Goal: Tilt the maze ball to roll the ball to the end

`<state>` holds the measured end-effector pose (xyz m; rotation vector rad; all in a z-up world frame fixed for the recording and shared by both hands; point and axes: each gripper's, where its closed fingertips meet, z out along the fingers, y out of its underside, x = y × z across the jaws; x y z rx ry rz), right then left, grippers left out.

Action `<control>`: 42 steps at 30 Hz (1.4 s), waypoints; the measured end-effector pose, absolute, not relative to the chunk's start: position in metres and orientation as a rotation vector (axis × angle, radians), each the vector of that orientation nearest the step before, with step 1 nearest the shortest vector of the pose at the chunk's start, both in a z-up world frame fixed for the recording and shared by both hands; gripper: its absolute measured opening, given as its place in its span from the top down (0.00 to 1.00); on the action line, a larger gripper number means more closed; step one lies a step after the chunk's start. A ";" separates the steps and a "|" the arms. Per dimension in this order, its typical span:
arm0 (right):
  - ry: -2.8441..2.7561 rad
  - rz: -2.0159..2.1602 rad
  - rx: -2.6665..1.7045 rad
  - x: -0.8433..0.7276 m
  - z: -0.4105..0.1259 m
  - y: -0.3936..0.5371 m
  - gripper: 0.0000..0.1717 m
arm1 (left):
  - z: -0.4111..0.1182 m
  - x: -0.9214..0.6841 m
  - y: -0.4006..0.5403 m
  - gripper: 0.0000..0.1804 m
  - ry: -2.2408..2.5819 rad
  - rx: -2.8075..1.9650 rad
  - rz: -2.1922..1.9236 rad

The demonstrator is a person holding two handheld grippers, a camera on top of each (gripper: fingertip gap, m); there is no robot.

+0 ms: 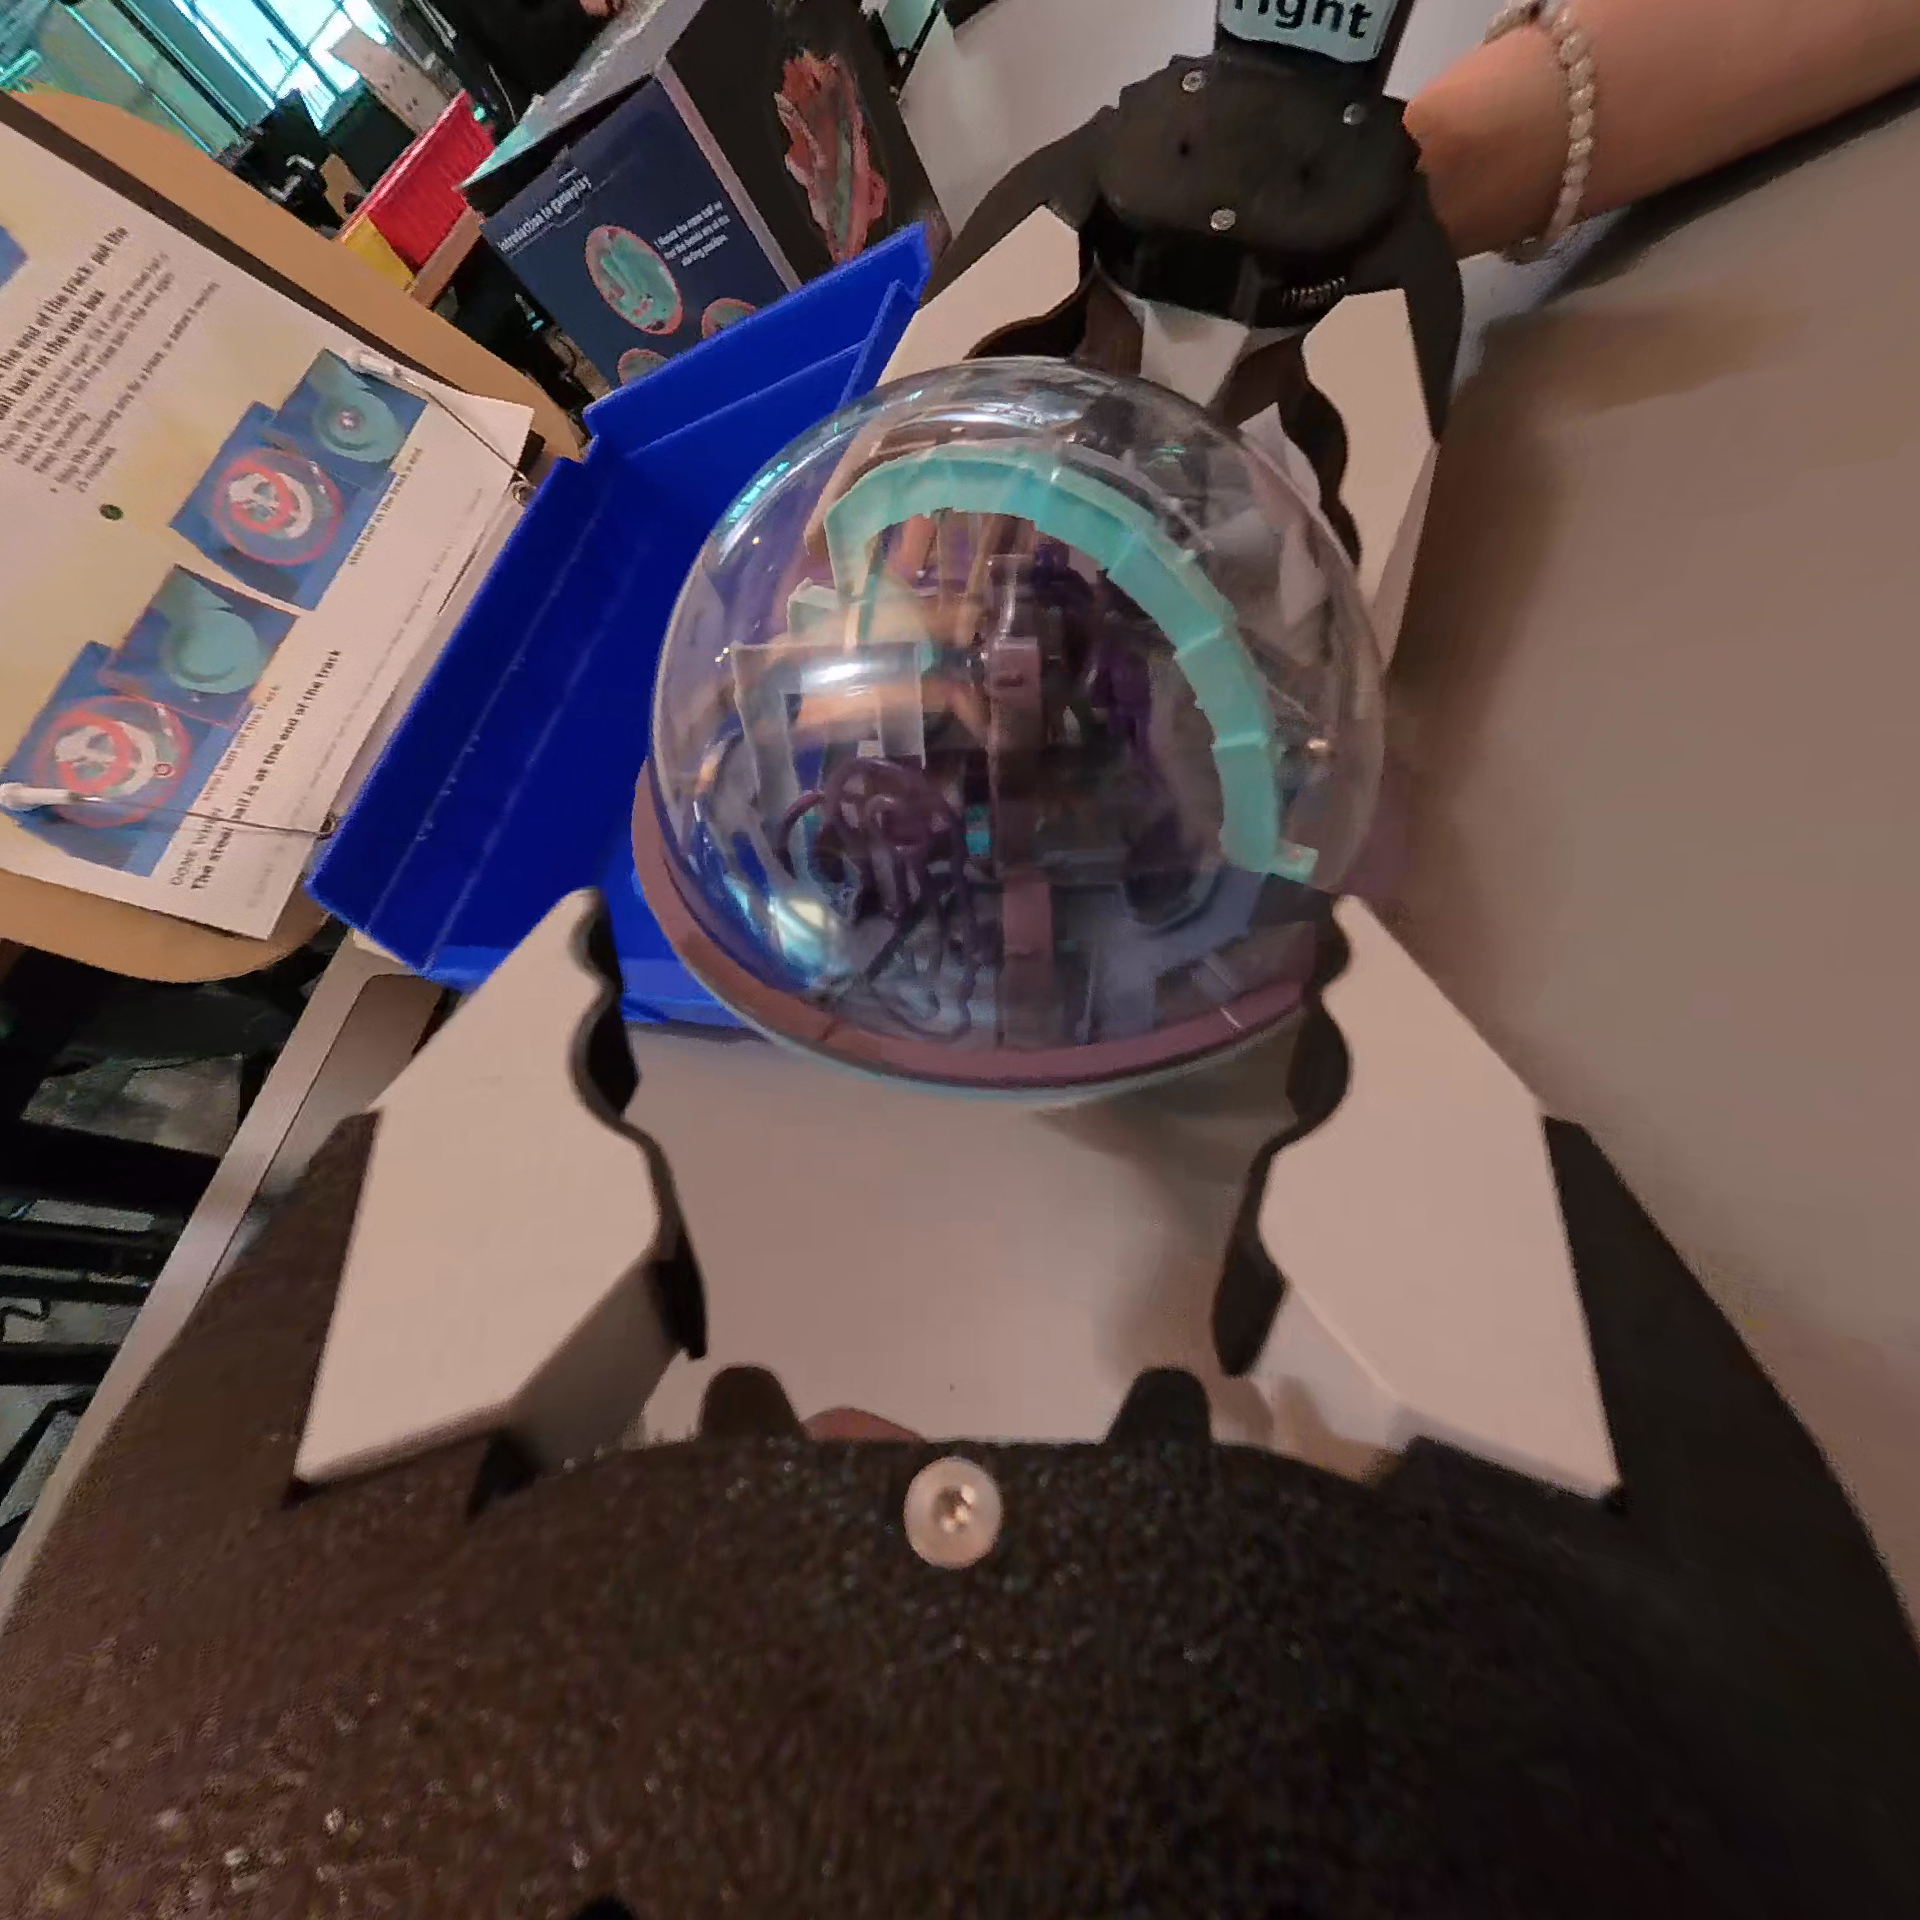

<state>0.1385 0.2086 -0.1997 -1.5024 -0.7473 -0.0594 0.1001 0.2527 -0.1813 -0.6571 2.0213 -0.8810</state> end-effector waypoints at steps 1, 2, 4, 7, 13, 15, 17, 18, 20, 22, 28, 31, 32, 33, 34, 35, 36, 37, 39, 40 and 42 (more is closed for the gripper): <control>-0.745 -0.063 -1.504 0.140 -0.200 0.209 0.21 | -0.179 0.094 0.253 0.38 2.030 -0.666 -0.877; -0.744 -0.065 -1.505 0.140 -0.200 0.209 0.21 | -0.179 0.086 0.254 0.44 2.050 -0.690 -0.876; -0.742 -0.066 -1.505 0.141 -0.200 0.209 0.21 | -0.184 0.076 0.263 0.40 2.087 -0.730 -0.804; -0.743 -0.067 -1.502 0.141 -0.200 0.209 0.21 | -0.192 0.073 0.267 0.29 2.130 -0.737 -0.712; -0.763 -0.087 -1.506 0.140 -0.202 0.209 0.18 | -0.202 0.110 0.252 0.22 2.144 -0.546 -0.504; -0.771 -0.126 -1.518 0.142 -0.206 0.212 0.11 | -0.203 0.121 0.244 0.18 2.124 -0.492 -0.494; -0.775 -0.157 -1.527 0.143 -0.208 0.214 0.08 | -0.206 0.129 0.237 0.15 2.116 -0.469 -0.514; -0.778 -0.153 -1.524 0.143 -0.208 0.213 0.08 | -0.208 0.132 0.234 0.13 2.119 -0.466 -0.524; -0.767 -0.154 -1.529 0.145 -0.207 0.214 0.08 | -0.209 0.135 0.230 0.13 2.116 -0.462 -0.537; -0.766 -0.172 -1.528 0.148 -0.207 0.215 0.08 | -0.209 0.137 0.230 0.13 2.111 -0.458 -0.525; -0.772 -0.235 -1.516 0.150 -0.208 0.217 0.08 | -0.209 0.140 0.233 0.13 2.093 -0.419 -0.493; -0.775 -0.236 -1.513 0.150 -0.208 0.217 0.08 | -0.209 0.140 0.232 0.13 2.087 -0.418 -0.501; -0.775 -0.237 -1.512 0.150 -0.208 0.217 0.08 | -0.209 0.140 0.232 0.13 2.086 -0.419 -0.503; -0.776 -0.239 -1.511 0.150 -0.208 0.217 0.08 | -0.208 0.140 0.231 0.13 2.084 -0.428 -0.513; -0.775 -0.241 -1.508 0.150 -0.208 0.217 0.08 | -0.207 0.141 0.228 0.13 2.078 -0.451 -0.553; -0.776 -0.245 -1.502 0.149 -0.207 0.218 0.08 | -0.204 0.141 0.224 0.13 2.067 -0.487 -0.623; -0.778 -0.254 -1.494 0.148 -0.207 0.218 0.07 | -0.197 0.143 0.221 0.16 2.034 -0.539 -0.712; -0.776 -0.260 -1.489 0.147 -0.206 0.219 0.08 | -0.194 0.144 0.219 0.16 2.021 -0.576 -0.792; -0.779 -0.275 -1.487 0.145 -0.205 0.220 0.08 | -0.193 0.143 0.220 0.16 2.011 -0.576 -0.831; -0.787 -0.282 -1.487 0.144 -0.205 0.220 0.08 | -0.193 0.142 0.220 0.16 2.004 -0.570 -0.843; -0.793 -0.291 -1.482 0.143 -0.204 0.221 0.08 | -0.194 0.141 0.221 0.16 1.999 -0.574 -0.873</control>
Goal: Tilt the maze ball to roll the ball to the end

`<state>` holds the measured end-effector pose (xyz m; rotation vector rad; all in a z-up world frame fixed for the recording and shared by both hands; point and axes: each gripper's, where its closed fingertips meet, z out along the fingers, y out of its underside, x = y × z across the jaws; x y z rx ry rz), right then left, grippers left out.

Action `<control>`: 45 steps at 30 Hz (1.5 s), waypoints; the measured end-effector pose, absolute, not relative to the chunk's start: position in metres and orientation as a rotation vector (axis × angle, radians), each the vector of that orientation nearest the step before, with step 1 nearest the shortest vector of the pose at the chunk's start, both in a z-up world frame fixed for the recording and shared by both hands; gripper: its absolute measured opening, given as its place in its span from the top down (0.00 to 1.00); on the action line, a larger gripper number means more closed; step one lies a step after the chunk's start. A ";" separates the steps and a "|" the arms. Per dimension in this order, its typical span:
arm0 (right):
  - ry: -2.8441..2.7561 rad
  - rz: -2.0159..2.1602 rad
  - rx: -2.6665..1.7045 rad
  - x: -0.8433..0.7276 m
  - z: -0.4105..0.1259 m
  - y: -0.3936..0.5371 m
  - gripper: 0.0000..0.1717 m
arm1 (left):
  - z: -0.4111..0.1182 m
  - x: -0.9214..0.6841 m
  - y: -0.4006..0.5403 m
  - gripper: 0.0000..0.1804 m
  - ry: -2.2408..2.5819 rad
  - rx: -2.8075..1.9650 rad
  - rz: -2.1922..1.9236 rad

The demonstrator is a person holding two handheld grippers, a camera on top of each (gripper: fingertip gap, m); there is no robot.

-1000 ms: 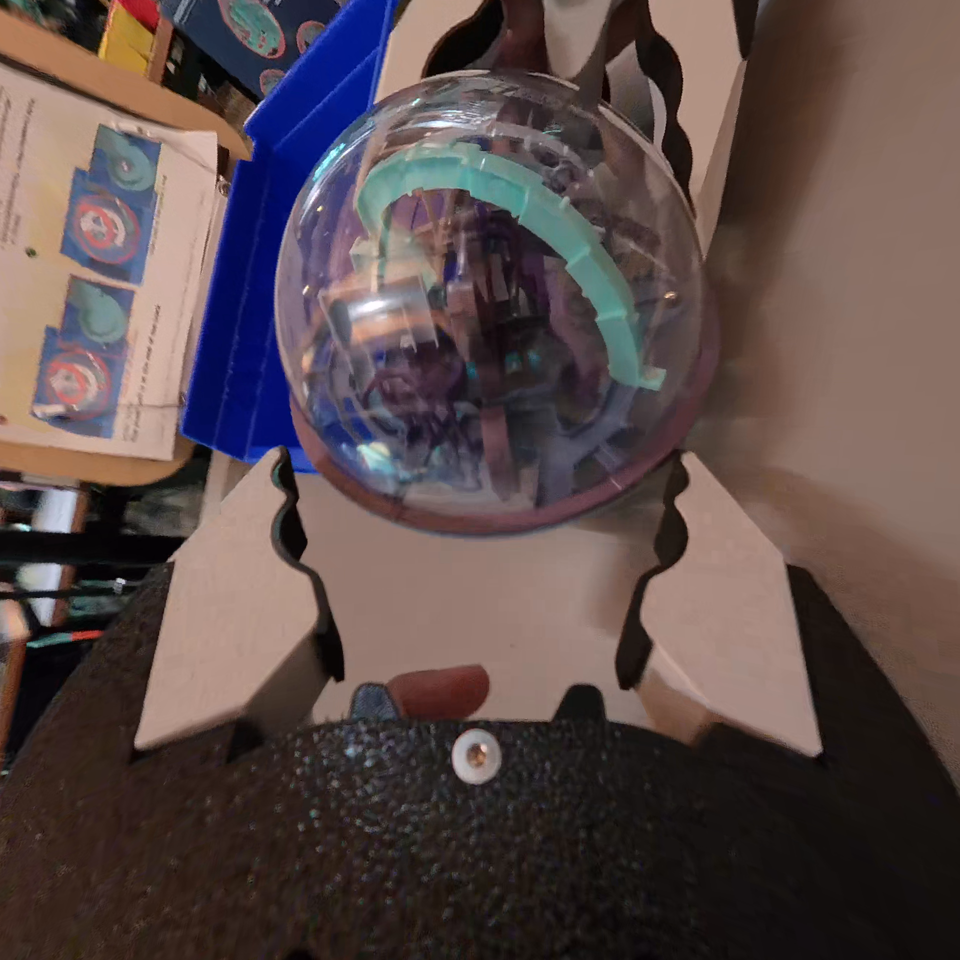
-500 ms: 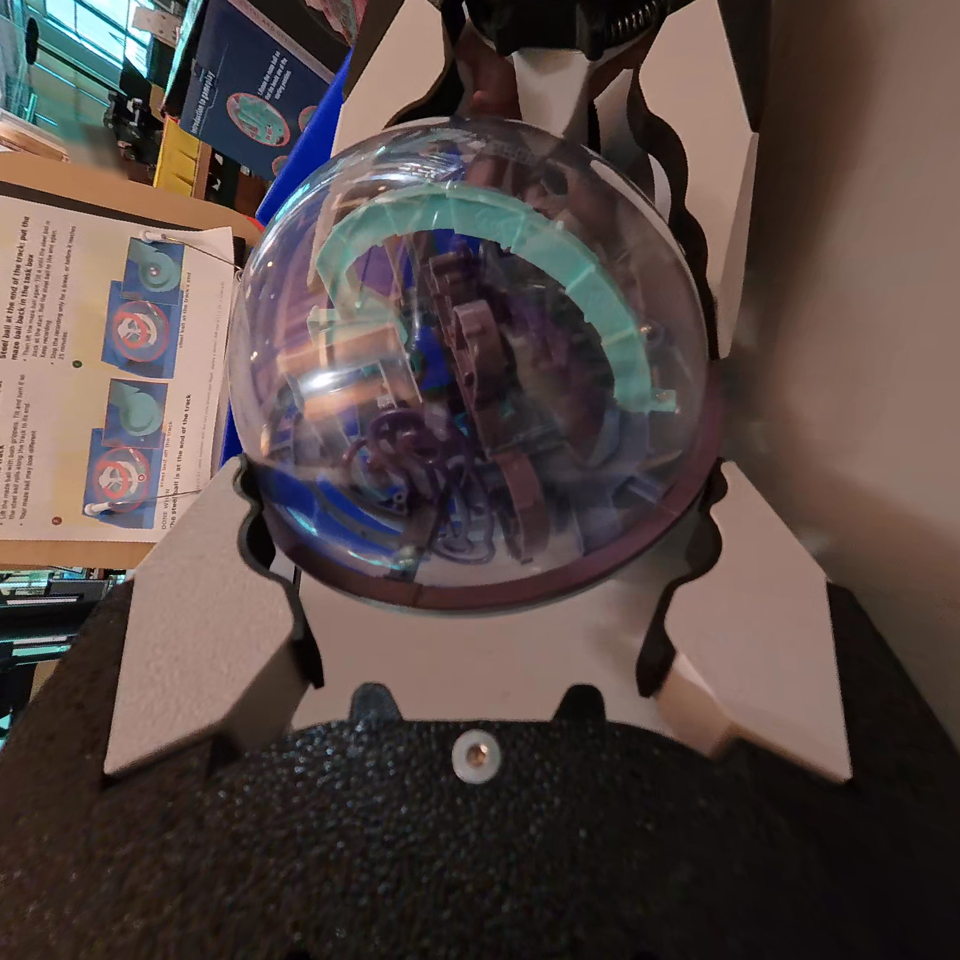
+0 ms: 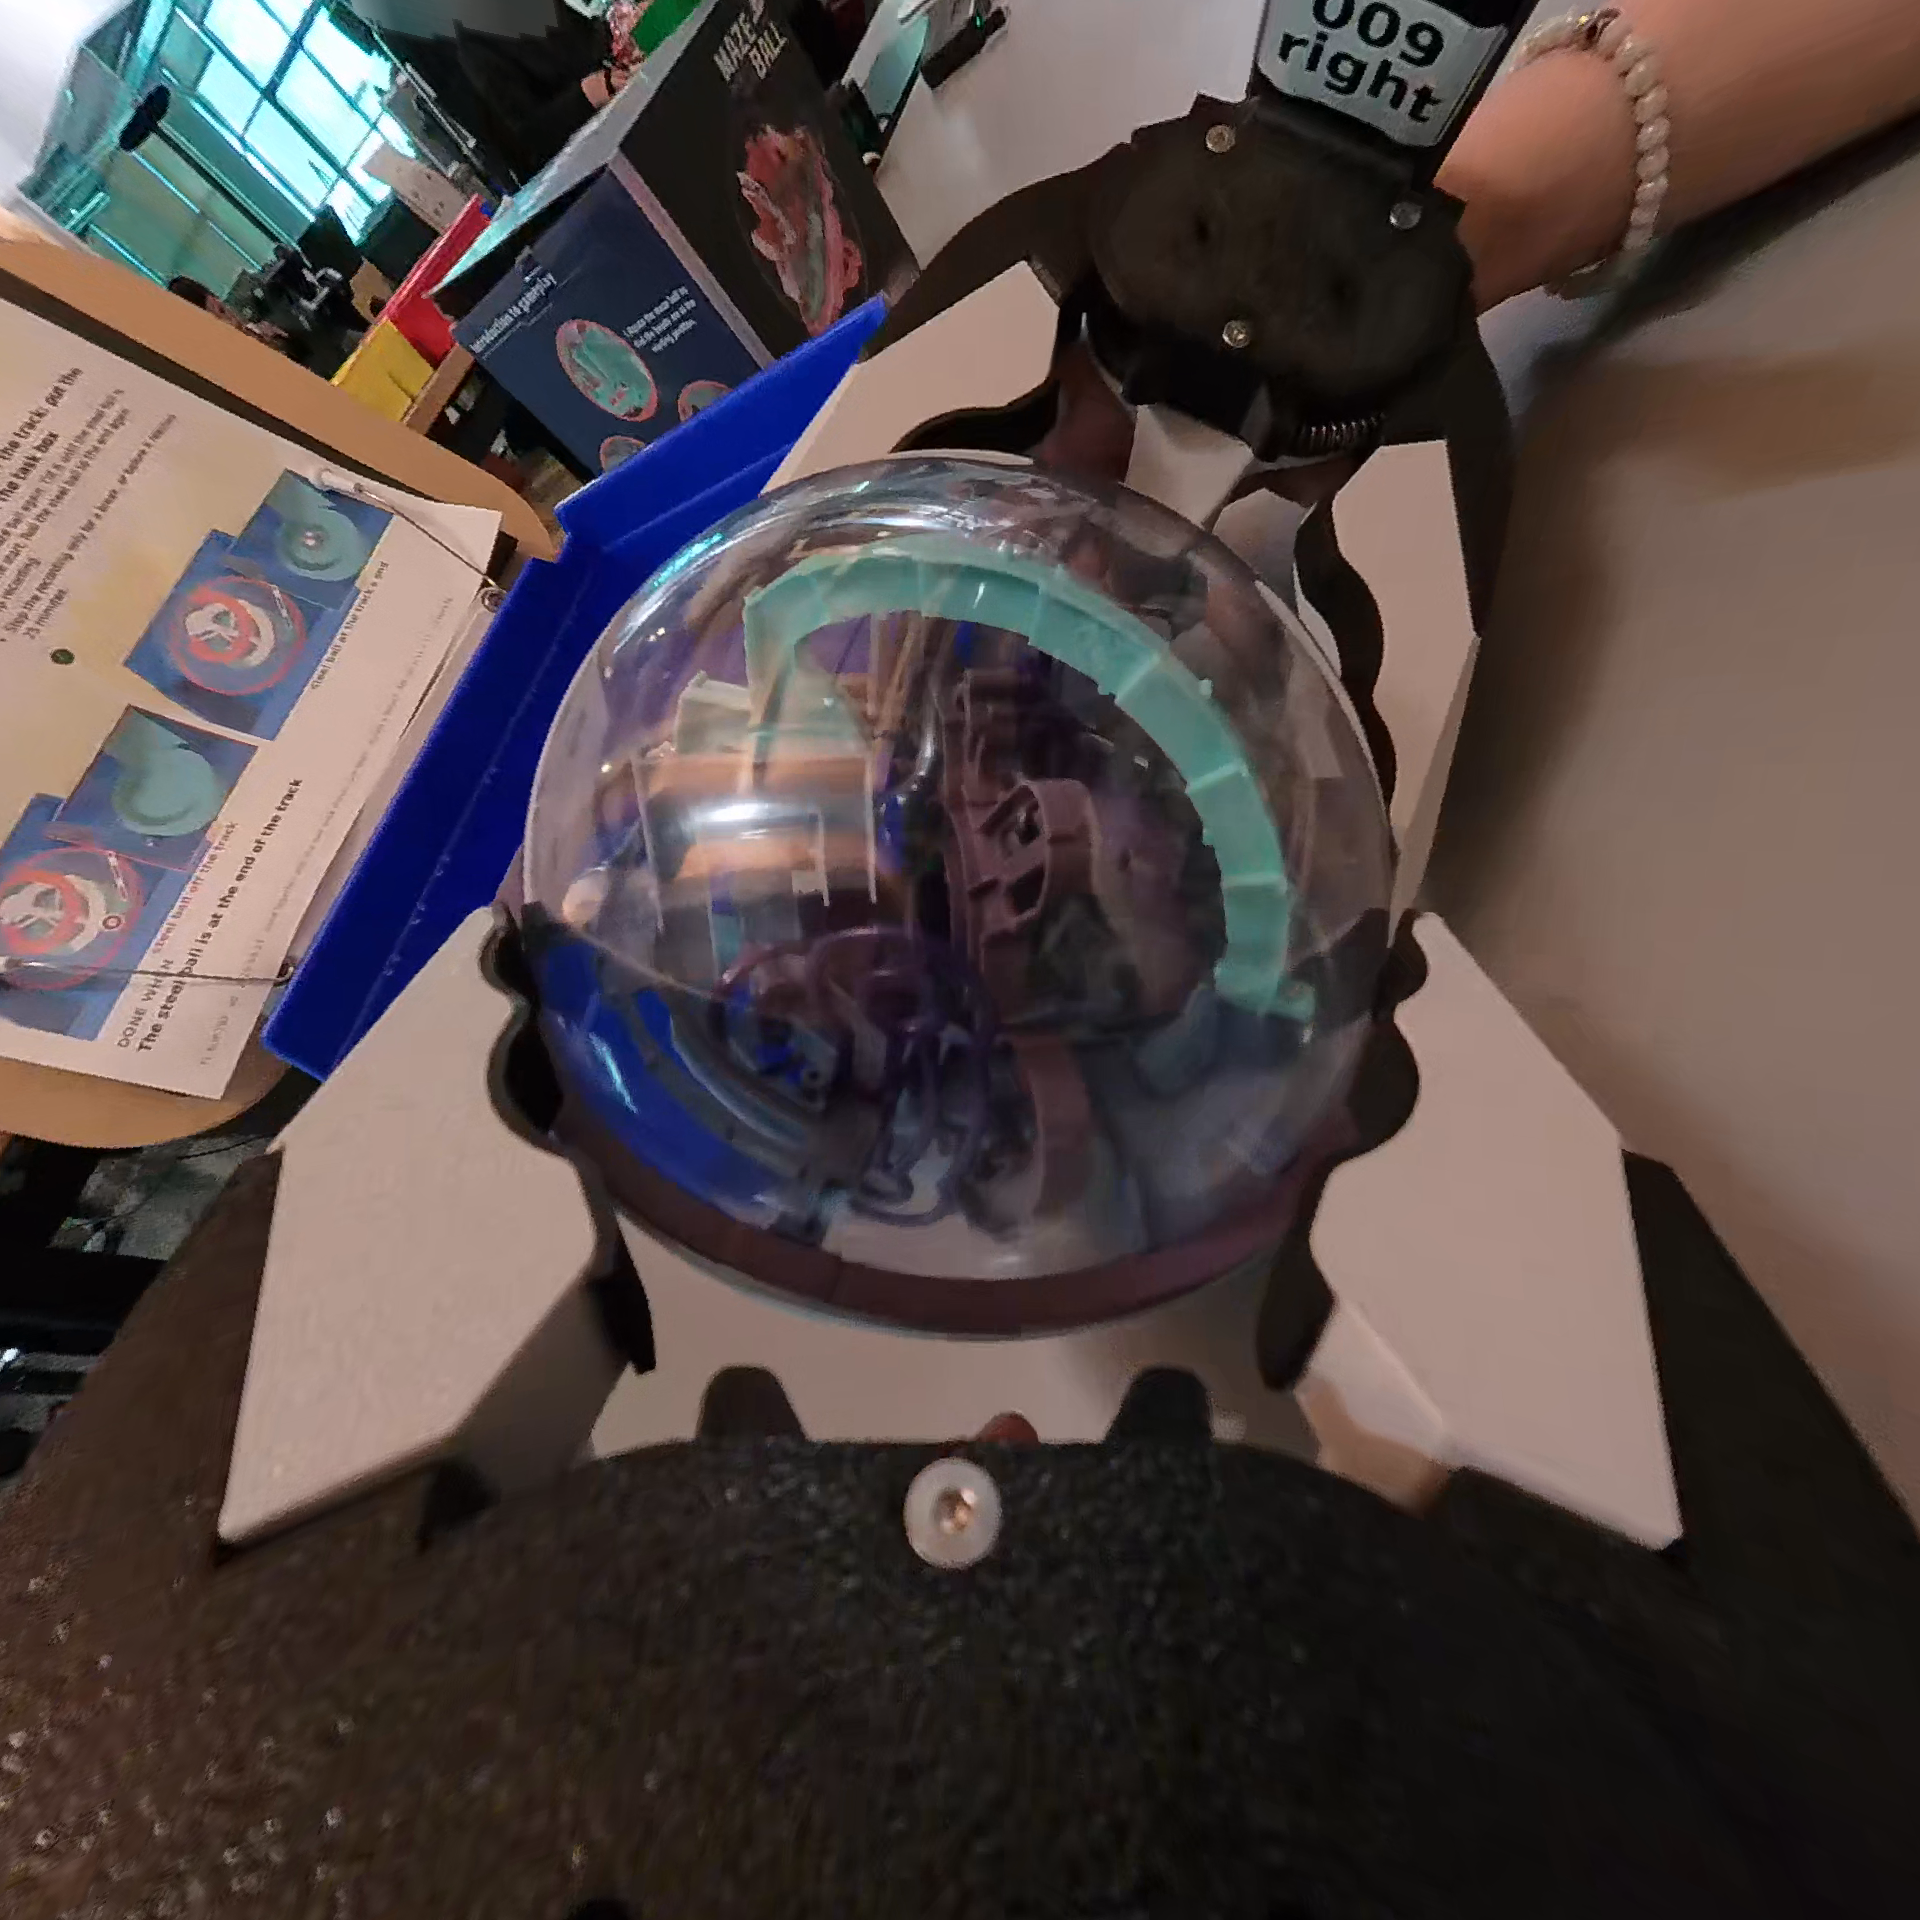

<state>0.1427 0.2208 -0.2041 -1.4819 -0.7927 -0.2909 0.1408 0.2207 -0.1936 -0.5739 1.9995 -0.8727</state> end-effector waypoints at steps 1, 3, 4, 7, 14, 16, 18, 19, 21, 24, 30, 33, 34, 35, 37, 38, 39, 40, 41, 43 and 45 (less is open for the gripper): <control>-0.794 -0.296 -1.478 0.142 -0.204 0.221 0.08 | -0.193 0.141 0.221 0.16 1.995 -0.583 -0.888; -0.793 -0.295 -1.468 0.142 -0.204 0.221 0.08 | -0.192 0.141 0.220 0.16 1.988 -0.592 -0.913; -0.792 -0.291 -1.467 0.141 -0.204 0.221 0.08 | -0.192 0.141 0.220 0.16 1.984 -0.597 -0.926; -0.791 -0.272 -1.465 0.141 -0.203 0.220 0.08 | -0.190 0.140 0.219 0.16 1.977 -0.626 -0.969; -0.732 -0.068 -1.468 0.129 -0.194 0.213 0.08 | -0.190 0.134 0.217 0.17 2.007 -0.805 -1.151; -0.718 -0.017 -1.467 0.128 -0.192 0.210 0.08 | -0.190 0.134 0.215 0.17 2.009 -0.852 -1.199; -0.703 0.041 -1.468 0.128 -0.189 0.208 0.08 | -0.190 0.134 0.213 0.17 2.012 -0.908 -1.250; -0.694 0.074 -1.466 0.127 -0.188 0.206 0.08 | -0.190 0.133 0.212 0.17 2.016 -0.943 -1.277; -0.671 0.139 -1.471 0.127 -0.185 0.203 0.08 | -0.191 0.133 0.210 0.17 2.022 -1.013 -1.329; -0.609 0.256 -1.519 0.130 -0.184 0.202 0.08 | -0.190 0.136 0.208 0.17 2.013 -1.141 -1.404; -0.468 0.474 -1.592 0.133 -0.182 0.201 0.08 | -0.188 0.139 0.207 0.17 1.962 -1.383 -1.550; -0.401 0.554 -1.605 0.132 -0.182 0.203 0.08 | -0.187 0.138 0.209 0.17 1.929 -1.465 -1.608; -0.380 0.581 -1.613 0.131 -0.182 0.204 0.08 | -0.187 0.138 0.210 0.17 1.918 -1.496 -1.624; -0.362 0.605 -1.620 0.131 -0.182 0.204 0.08 | -0.186 0.137 0.210 0.17 1.907 -1.525 -1.639; -0.331 0.655 -1.630 0.130 -0.181 0.204 0.08 | -0.187 0.136 0.210 0.17 1.885 -1.592 -1.670; -0.315 0.685 -1.633 0.129 -0.180 0.204 0.08 | -0.188 0.135 0.209 0.17 1.880 -1.637 -1.689; -0.303 0.708 -1.636 0.129 -0.179 0.203 0.08 | -0.189 0.133 0.208 0.17 1.879 -1.677 -1.709; -0.296 0.723 -1.636 0.128 -0.178 0.203 0.08 | -0.190 0.131 0.207 0.17 1.879 -1.706 -1.730; -0.294 0.728 -1.634 0.128 -0.177 0.202 0.08 | -0.191 0.130 0.206 0.17 1.882 -1.722 -1.750; -0.301 0.718 -1.628 0.127 -0.175 0.202 0.08 | -0.192 0.129 0.204 0.17 1.892 -1.714 -1.773; -0.300 0.721 -1.622 0.128 -0.175 0.202 0.08 | -0.192 0.129 0.204 0.17 1.897 -1.715 -1.769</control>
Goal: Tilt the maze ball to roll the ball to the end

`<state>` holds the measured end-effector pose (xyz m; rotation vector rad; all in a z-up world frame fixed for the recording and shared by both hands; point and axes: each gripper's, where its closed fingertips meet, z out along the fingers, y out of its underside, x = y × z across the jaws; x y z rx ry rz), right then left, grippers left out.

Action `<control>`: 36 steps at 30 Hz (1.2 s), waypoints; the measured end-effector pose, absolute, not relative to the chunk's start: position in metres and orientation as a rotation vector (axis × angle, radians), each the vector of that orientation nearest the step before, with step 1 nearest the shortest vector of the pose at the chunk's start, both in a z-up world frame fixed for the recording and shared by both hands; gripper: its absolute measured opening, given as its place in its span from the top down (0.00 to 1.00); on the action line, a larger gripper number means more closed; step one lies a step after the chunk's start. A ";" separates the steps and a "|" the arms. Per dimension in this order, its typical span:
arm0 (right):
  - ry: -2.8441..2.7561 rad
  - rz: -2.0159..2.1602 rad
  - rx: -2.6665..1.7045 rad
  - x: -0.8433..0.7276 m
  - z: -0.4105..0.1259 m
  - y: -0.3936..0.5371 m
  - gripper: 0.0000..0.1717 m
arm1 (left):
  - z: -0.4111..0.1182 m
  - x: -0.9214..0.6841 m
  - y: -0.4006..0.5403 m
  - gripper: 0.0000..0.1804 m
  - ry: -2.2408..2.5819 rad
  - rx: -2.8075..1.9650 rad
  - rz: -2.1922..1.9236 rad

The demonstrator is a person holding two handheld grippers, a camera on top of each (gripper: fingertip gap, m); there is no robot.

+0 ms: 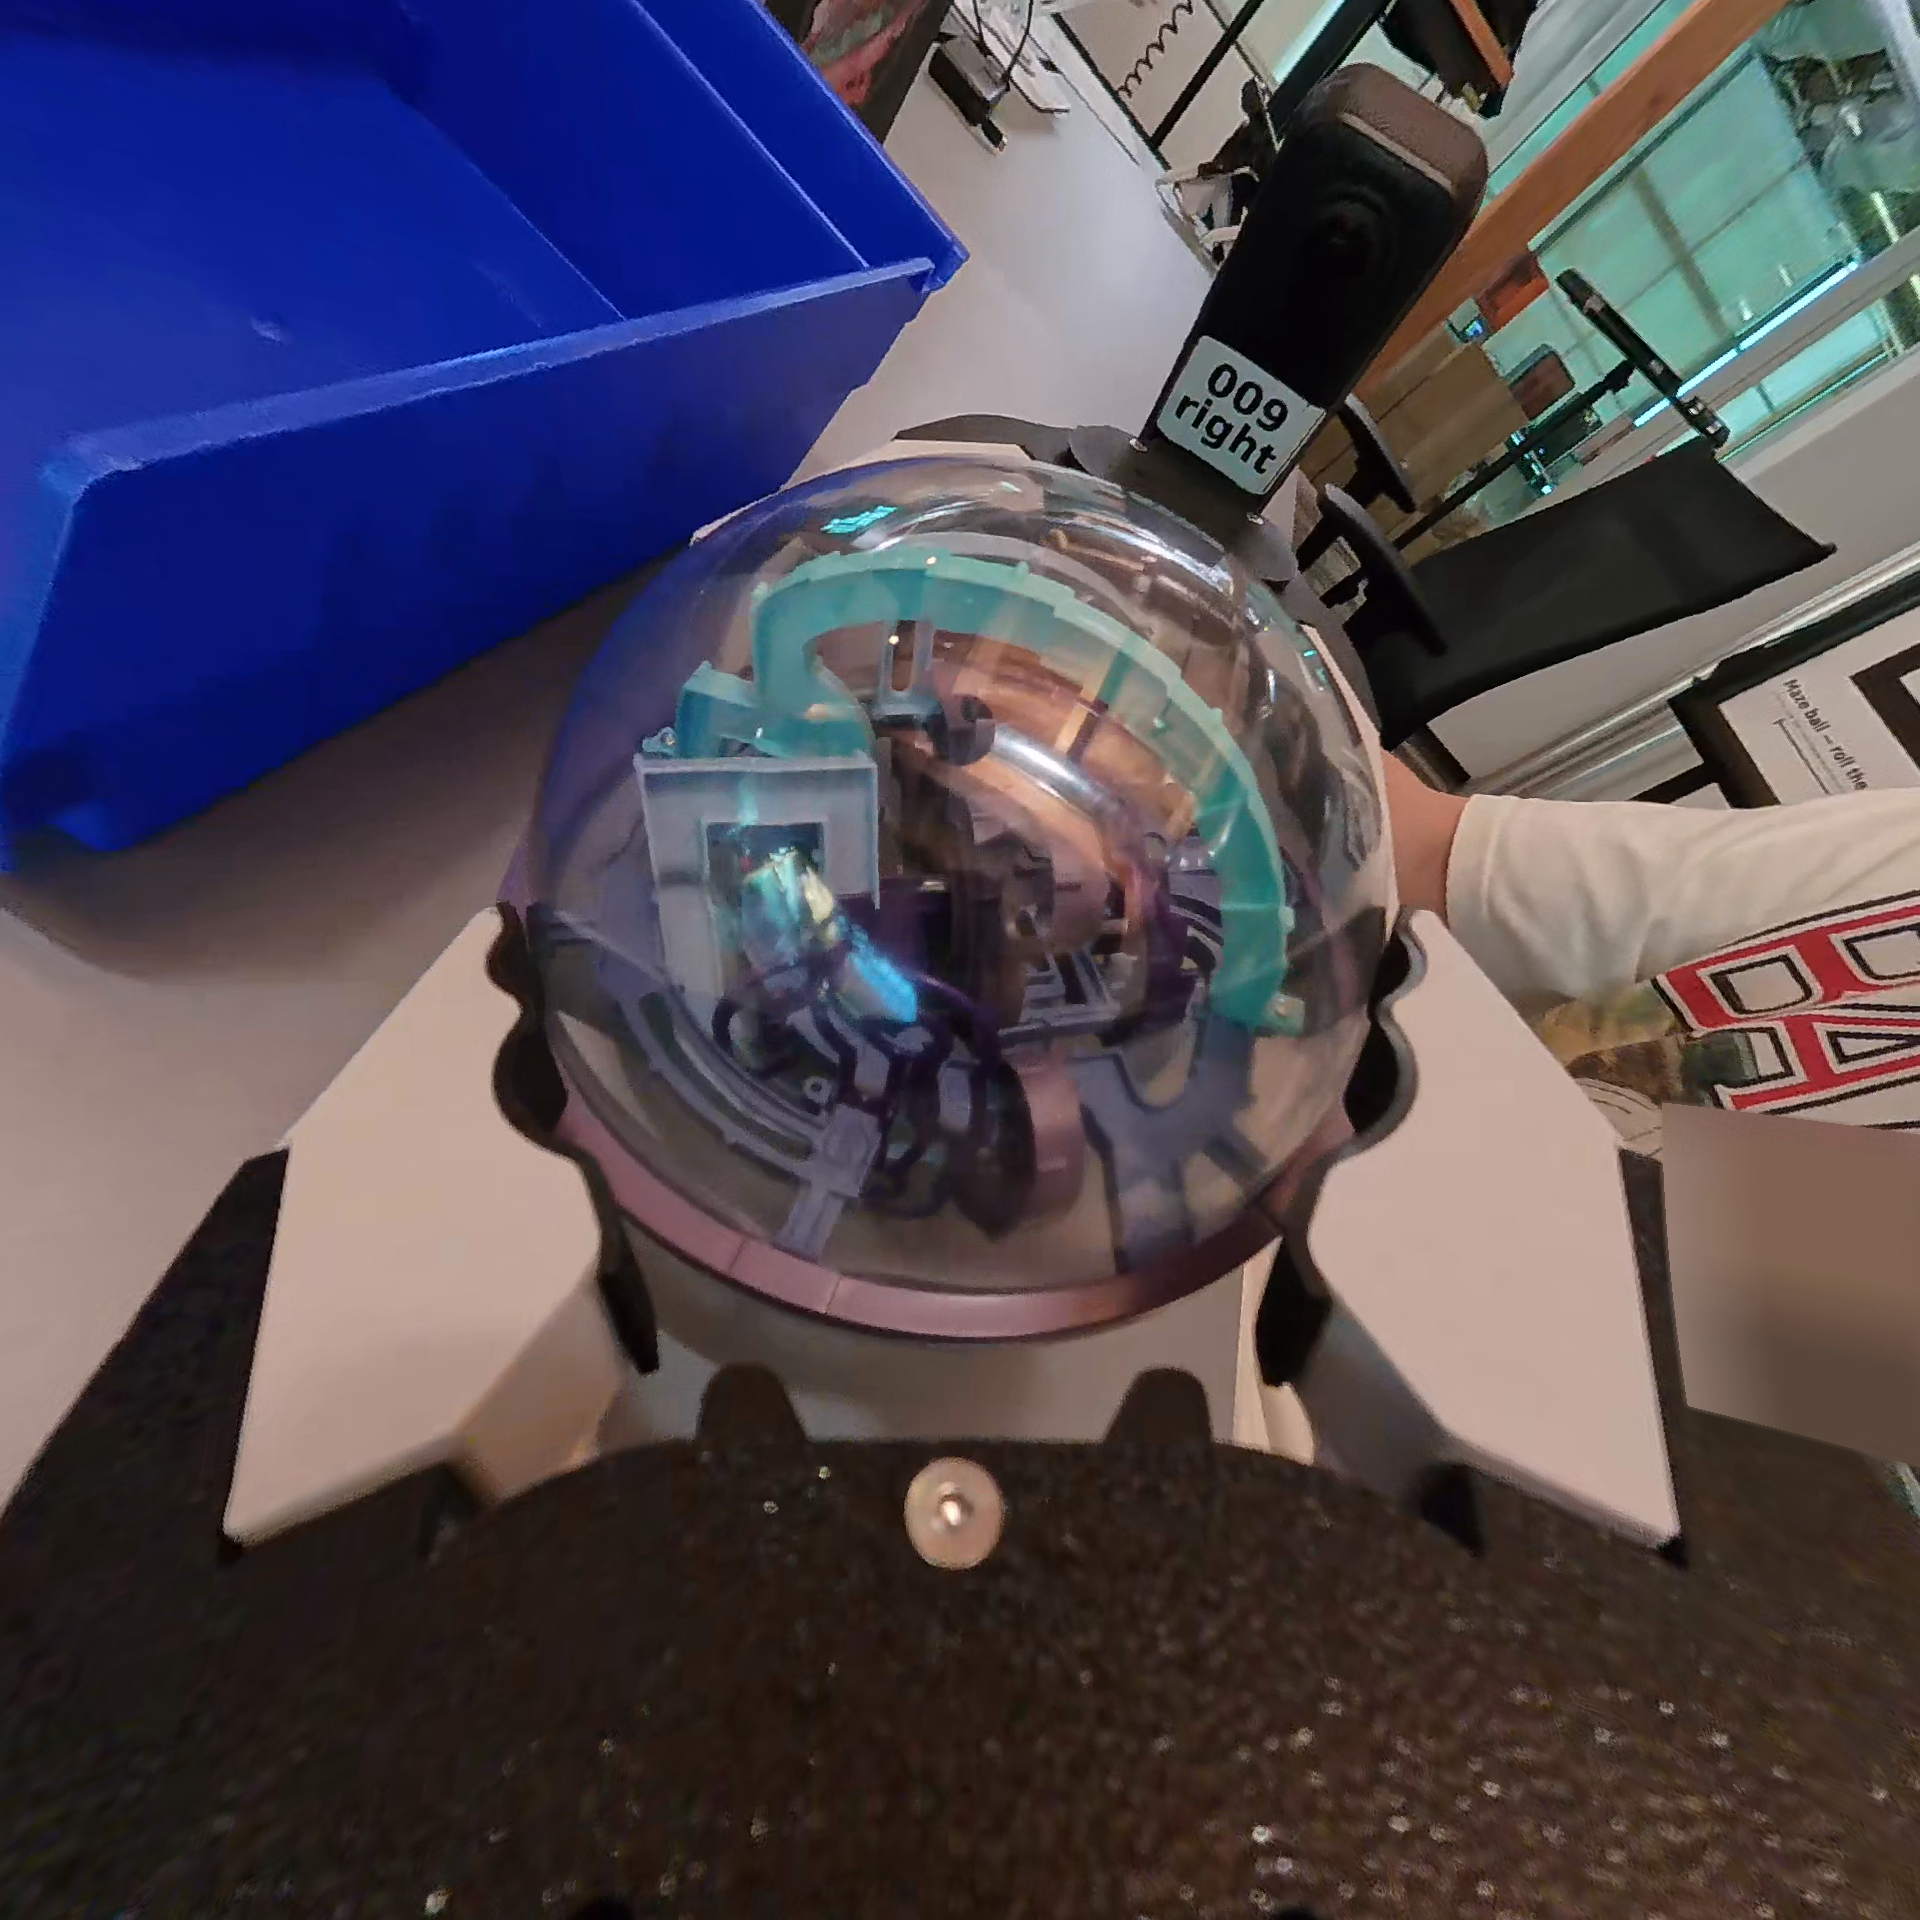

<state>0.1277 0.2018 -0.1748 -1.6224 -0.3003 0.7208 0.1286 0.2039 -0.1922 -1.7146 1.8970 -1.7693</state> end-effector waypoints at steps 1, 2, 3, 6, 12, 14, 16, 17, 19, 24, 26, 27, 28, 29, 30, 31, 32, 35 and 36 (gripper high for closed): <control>-0.299 0.724 -1.616 0.128 -0.175 0.202 0.08 | -0.192 0.129 0.204 0.17 1.897 -1.718 -1.766; -0.295 0.728 -1.611 0.128 -0.174 0.202 0.08 | -0.192 0.129 0.204 0.17 1.893 -1.723 -1.765; -0.290 0.732 -1.609 0.129 -0.174 0.202 0.08 | -0.192 0.130 0.204 0.17 1.888 -1.728 -1.767; -0.285 0.723 -1.601 0.131 -0.174 0.203 0.11 | -0.192 0.129 0.204 0.17 1.889 -1.728 -1.767; -0.421 0.623 -1.525 0.125 -0.161 0.193 0.12 | -0.192 0.128 0.204 0.17 1.905 -1.724 -1.758; -0.554 0.470 -1.496 0.123 -0.160 0.188 0.12 | -0.193 0.130 0.206 0.17 1.871 -1.769 -1.780; -0.688 0.267 -1.503 0.121 -0.170 0.189 0.11 | -0.193 0.131 0.208 0.17 1.849 -1.797 -1.799; -0.736 0.185 -1.506 0.119 -0.175 0.191 0.10 | -0.192 0.132 0.208 0.17 1.846 -1.802 -1.799; -0.779 0.042 -1.497 0.118 -0.182 0.199 0.09 | -0.193 0.131 0.206 0.17 1.863 -1.793 -1.775; -0.791 0.018 -1.481 0.124 -0.187 0.199 0.08 | -0.198 0.124 0.202 0.14 2.044 -1.562 -1.597; -0.792 0.016 -1.487 0.130 -0.190 0.198 0.09 | -0.187 0.127 0.205 0.16 2.033 -1.381 -1.580; -0.798 0.015 -1.486 0.131 -0.191 0.198 0.08 | -0.178 0.128 0.206 0.17 1.997 -1.274 -1.586; -0.804 0.015 -1.485 0.131 -0.191 0.197 0.09 | -0.168 0.130 0.208 0.17 1.953 -1.166 -1.570; -0.809 0.013 -1.484 0.131 -0.192 0.197 0.08 | -0.162 0.129 0.210 0.17 1.917 -1.056 -1.535; -0.817 0.009 -1.480 0.130 -0.192 0.196 0.09 | -0.157 0.126 0.209 0.16 1.899 -0.943 -1.500; -0.828 0.007 -1.475 0.129 -0.191 0.196 0.09 | -0.154 0.121 0.205 0.16 1.888 -0.836 -1.483; -0.840 0.007 -1.469 0.129 -0.191 0.195 0.09 | -0.152 0.116 0.200 0.18 1.876 -0.749 -1.484; -0.865 0.014 -1.489 0.132 -0.194 0.191 0.11 | -0.164 0.111 0.192 0.22 1.943 -0.678 -1.471; -0.860 0.035 -1.505 0.134 -0.194 0.189 0.11 | -0.170 0.114 0.194 0.21 1.958 -0.706 -1.442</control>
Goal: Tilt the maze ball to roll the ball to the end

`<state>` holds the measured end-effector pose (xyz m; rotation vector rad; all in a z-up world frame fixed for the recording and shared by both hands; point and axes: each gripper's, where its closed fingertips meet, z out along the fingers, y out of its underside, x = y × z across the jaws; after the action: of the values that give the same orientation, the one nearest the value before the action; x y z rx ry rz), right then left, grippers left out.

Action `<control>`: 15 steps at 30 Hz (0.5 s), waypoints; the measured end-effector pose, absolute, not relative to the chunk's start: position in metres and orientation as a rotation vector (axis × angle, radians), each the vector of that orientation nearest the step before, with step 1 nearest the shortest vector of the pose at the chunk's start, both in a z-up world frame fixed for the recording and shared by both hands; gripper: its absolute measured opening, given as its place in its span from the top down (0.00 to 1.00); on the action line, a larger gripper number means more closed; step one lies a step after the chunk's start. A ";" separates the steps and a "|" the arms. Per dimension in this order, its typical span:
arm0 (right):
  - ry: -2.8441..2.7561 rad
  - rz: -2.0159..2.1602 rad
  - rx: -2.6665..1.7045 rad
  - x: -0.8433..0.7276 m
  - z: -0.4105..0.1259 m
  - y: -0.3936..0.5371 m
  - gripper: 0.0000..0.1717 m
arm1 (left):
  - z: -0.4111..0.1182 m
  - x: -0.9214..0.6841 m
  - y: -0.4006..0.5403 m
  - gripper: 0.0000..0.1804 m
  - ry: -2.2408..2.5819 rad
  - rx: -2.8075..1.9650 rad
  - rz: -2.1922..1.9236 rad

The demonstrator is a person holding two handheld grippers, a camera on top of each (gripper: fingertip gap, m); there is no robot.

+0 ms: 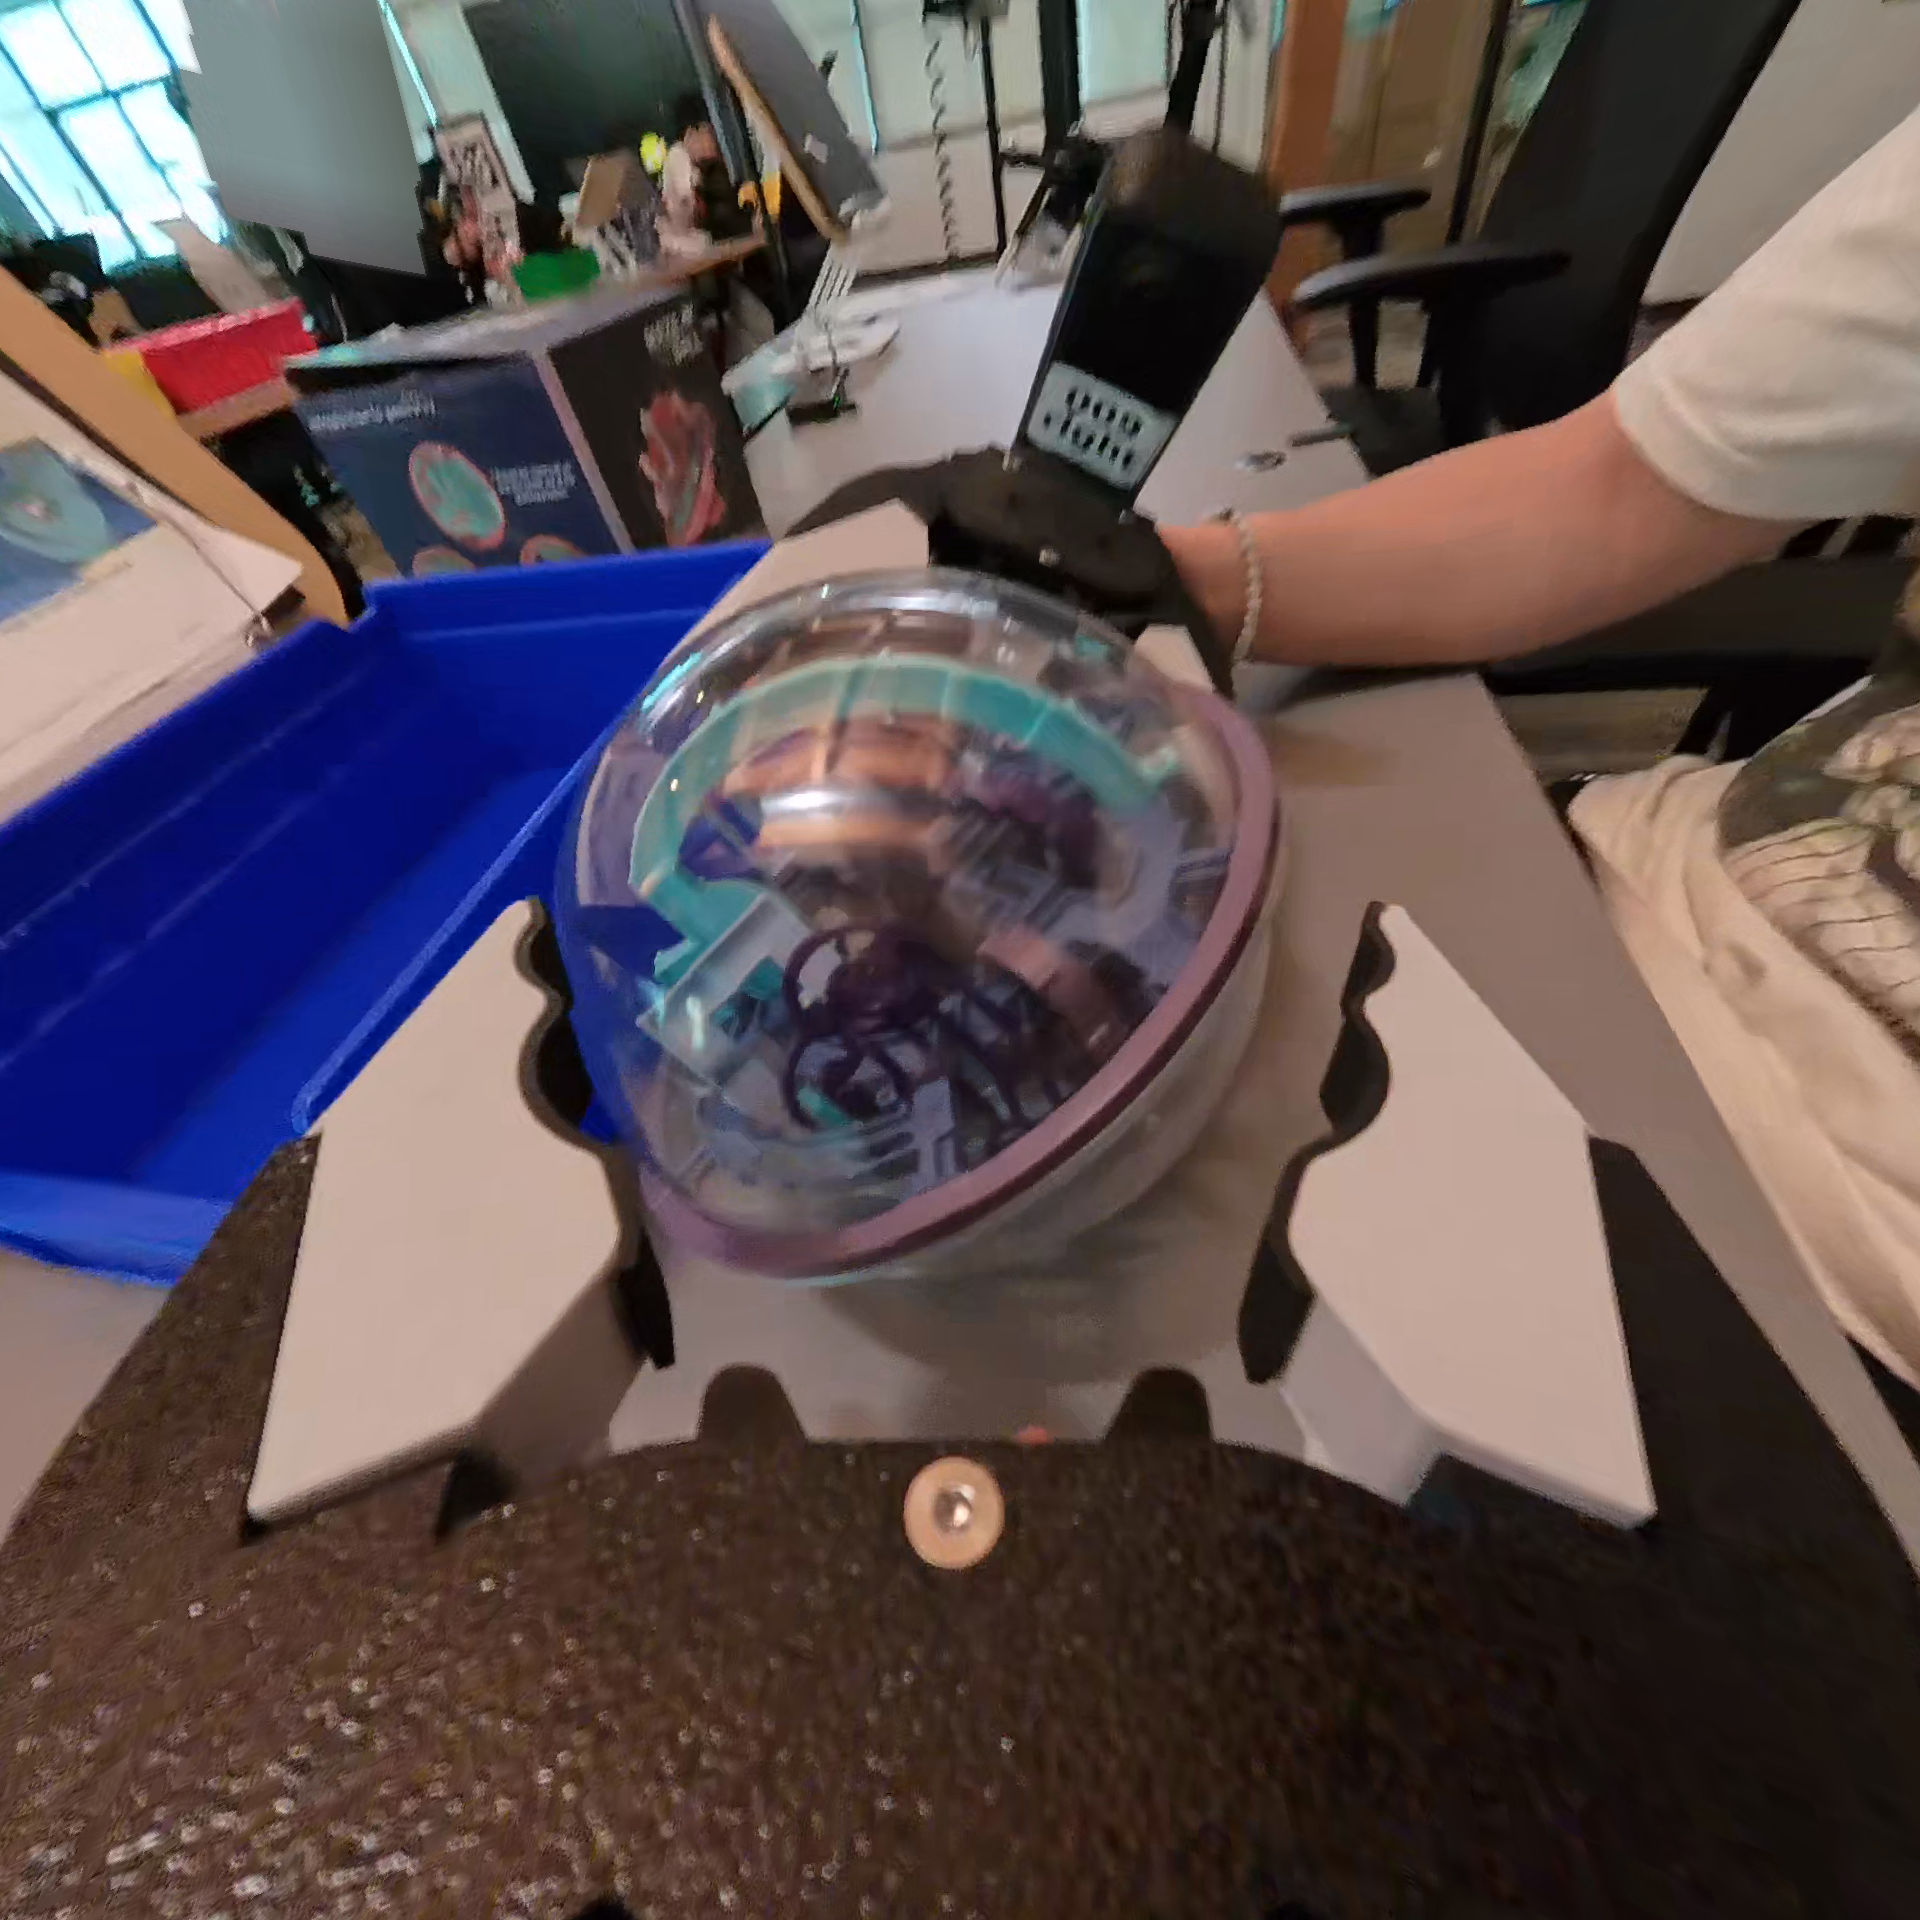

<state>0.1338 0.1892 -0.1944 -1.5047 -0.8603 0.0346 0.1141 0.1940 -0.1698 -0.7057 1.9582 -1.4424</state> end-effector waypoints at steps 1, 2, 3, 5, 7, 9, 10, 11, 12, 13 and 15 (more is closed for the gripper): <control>-0.847 0.069 -1.517 0.135 -0.193 0.187 0.11 | -0.175 0.117 0.195 0.22 1.974 -0.716 -1.407; -0.831 0.116 -1.523 0.134 -0.190 0.184 0.12 | -0.179 0.119 0.194 0.23 1.990 -0.715 -1.371; -0.813 0.165 -1.523 0.133 -0.184 0.181 0.12 | -0.181 0.122 0.194 0.25 1.993 -0.711 -1.336; -0.773 0.255 -1.504 0.127 -0.171 0.175 0.12 | -0.181 0.124 0.191 0.27 2.014 -0.736 -1.306; -0.740 0.284 -1.500 0.125 -0.164 0.176 0.12 | -0.183 0.127 0.189 0.27 2.054 -0.831 -1.265; -0.735 0.244 -1.518 0.127 -0.170 0.181 0.11 | -0.186 0.126 0.188 0.27 2.102 -0.912 -1.216; -0.737 0.252 -1.518 0.126 -0.172 0.181 0.10 | -0.187 0.124 0.185 0.25 2.128 -0.920 -1.198; -0.740 0.269 -1.511 0.125 -0.172 0.180 0.10 | -0.188 0.120 0.182 0.21 2.156 -0.913 -1.187; -0.755 0.285 -1.500 0.124 -0.173 0.177 0.09 | -0.189 0.115 0.179 0.19 2.181 -0.900 -1.191; -0.781 0.291 -1.487 0.123 -0.173 0.174 0.09 | -0.187 0.110 0.176 0.17 2.197 -0.887 -1.217; -0.838 0.281 -1.467 0.122 -0.175 0.168 0.09 | -0.176 0.102 0.171 0.18 2.185 -0.876 -1.337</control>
<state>0.1217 0.1683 -0.1753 -1.4671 -0.8377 0.2808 0.1018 0.1709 -0.1756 -0.8758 2.1853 -1.3375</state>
